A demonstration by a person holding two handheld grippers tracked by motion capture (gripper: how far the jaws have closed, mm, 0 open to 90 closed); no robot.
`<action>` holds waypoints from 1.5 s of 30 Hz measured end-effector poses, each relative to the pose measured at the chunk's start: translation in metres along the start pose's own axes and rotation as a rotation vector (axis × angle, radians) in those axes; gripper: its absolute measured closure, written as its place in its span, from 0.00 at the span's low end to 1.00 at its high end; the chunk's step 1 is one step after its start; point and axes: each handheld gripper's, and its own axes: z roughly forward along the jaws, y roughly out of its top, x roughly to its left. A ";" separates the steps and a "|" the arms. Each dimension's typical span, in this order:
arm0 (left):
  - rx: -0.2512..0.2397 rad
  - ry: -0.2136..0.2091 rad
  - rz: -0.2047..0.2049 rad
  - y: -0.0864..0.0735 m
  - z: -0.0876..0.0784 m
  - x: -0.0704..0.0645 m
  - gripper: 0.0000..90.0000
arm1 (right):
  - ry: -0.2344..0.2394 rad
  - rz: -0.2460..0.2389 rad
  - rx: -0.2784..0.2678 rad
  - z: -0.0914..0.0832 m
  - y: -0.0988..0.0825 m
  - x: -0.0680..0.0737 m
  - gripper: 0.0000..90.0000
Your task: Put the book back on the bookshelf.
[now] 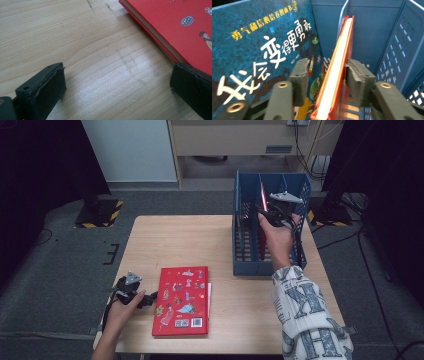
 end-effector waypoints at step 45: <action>0.000 0.001 0.000 0.000 0.000 0.000 0.00 | 0.155 -0.092 0.070 -0.056 -0.042 0.017 0.09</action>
